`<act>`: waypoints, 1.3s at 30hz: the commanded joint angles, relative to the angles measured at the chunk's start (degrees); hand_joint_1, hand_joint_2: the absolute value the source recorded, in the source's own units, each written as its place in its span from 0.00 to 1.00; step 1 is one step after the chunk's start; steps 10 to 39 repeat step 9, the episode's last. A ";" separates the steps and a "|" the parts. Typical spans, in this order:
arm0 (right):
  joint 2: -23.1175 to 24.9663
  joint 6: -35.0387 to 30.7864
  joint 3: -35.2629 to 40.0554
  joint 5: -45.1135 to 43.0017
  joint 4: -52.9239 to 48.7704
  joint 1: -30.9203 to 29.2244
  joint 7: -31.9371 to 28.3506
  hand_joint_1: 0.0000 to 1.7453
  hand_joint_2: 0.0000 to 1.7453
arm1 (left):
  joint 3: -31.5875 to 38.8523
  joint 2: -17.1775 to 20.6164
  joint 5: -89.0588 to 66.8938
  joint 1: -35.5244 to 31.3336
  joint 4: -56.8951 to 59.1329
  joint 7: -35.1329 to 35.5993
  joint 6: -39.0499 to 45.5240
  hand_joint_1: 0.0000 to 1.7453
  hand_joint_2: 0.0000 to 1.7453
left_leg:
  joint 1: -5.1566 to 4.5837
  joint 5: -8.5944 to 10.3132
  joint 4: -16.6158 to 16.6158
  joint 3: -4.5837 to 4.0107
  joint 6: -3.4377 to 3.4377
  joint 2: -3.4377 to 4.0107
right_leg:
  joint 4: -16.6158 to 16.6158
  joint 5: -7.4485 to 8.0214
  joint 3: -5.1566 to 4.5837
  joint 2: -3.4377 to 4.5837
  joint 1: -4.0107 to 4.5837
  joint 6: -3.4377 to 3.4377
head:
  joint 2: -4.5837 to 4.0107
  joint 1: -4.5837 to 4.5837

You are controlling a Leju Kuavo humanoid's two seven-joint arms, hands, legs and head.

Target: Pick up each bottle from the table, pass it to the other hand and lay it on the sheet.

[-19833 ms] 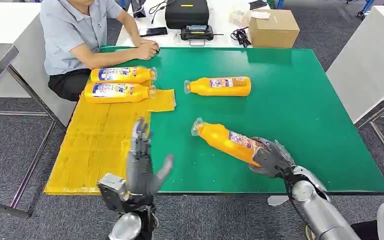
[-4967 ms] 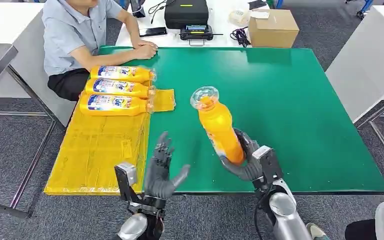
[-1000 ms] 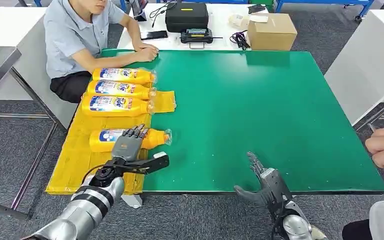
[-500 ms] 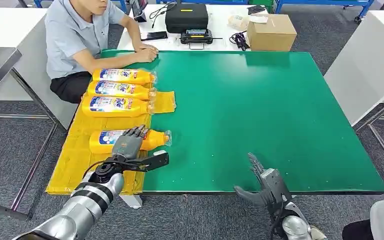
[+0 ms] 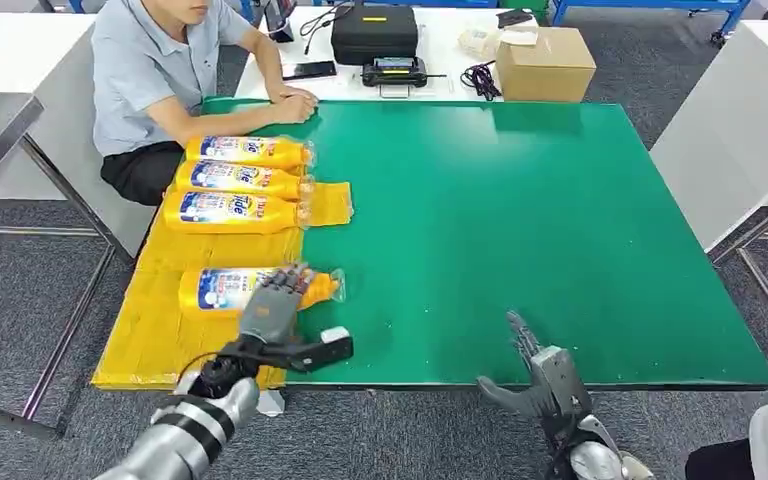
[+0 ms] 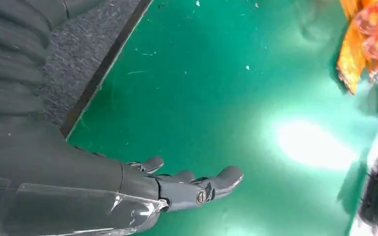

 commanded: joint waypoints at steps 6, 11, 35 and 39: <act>5.25 -6.27 -3.54 1.43 -9.62 4.61 -0.18 0.00 1.00 | -10.15 2.41 8.67 13.69 -30.88 -9.07 14.36 0.00 1.00 | 0.11 -0.22 0.06 -0.31 -0.16 0.27 | 0.02 -0.15 -0.41 0.16 0.12 -0.20 | 0.00 0.00; 5.77 -6.94 -3.61 0.08 -9.13 4.47 -0.56 0.00 1.00 | -6.89 -0.12 14.33 14.76 -31.76 -16.28 15.92 0.00 1.00 | 0.10 -0.14 0.06 -0.46 -0.14 0.24 | 0.02 -0.08 -0.57 0.12 0.11 -0.17 | 0.00 0.00; 5.77 -6.94 -3.61 0.08 -9.13 4.47 -0.56 0.00 1.00 | -6.89 -0.12 14.33 14.76 -31.76 -16.28 15.92 0.00 1.00 | 0.10 -0.14 0.06 -0.46 -0.14 0.24 | 0.02 -0.08 -0.57 0.12 0.11 -0.17 | 0.00 0.00; 5.77 -6.94 -3.61 0.08 -9.13 4.47 -0.56 0.00 1.00 | -6.89 -0.12 14.33 14.76 -31.76 -16.28 15.92 0.00 1.00 | 0.10 -0.14 0.06 -0.46 -0.14 0.24 | 0.02 -0.08 -0.57 0.12 0.11 -0.17 | 0.00 0.00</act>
